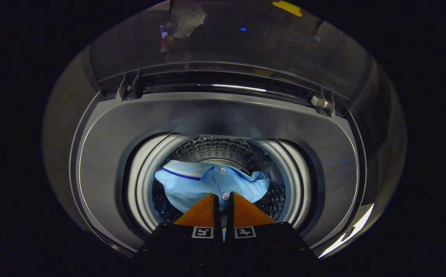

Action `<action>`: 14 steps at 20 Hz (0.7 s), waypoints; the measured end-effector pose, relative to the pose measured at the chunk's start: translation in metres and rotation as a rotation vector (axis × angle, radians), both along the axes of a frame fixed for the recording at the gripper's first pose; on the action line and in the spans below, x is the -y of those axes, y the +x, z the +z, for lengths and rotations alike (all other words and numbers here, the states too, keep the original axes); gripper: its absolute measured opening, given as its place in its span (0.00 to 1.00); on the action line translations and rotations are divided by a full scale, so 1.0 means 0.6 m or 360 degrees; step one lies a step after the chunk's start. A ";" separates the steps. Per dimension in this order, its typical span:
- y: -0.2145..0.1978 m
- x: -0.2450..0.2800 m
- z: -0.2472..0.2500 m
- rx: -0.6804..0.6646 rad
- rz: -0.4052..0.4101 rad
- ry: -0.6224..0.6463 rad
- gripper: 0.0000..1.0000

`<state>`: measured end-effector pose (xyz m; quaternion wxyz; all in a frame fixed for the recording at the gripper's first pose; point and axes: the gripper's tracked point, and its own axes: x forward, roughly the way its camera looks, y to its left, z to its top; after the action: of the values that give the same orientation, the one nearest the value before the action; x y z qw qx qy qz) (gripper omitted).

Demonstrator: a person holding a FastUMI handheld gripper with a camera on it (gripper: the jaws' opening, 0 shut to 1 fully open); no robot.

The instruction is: Put the clothes into the washing machine and then close the washing machine lid.

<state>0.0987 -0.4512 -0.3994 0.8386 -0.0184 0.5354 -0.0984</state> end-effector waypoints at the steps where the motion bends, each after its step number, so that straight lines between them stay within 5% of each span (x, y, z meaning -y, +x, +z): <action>1: 0.000 0.000 -0.001 0.0000 -0.0002 0.0005 0.05; 3: -0.004 0.013 -0.005 -0.0034 -0.0003 -0.0062 0.07; 8: -0.009 0.016 0.000 -0.0033 -0.0051 -0.0023 0.99; 14: -0.005 0.024 0.018 0.0006 -0.0087 0.0000 0.99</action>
<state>0.0956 -0.4657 -0.3884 0.8366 -0.0036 0.5341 -0.1214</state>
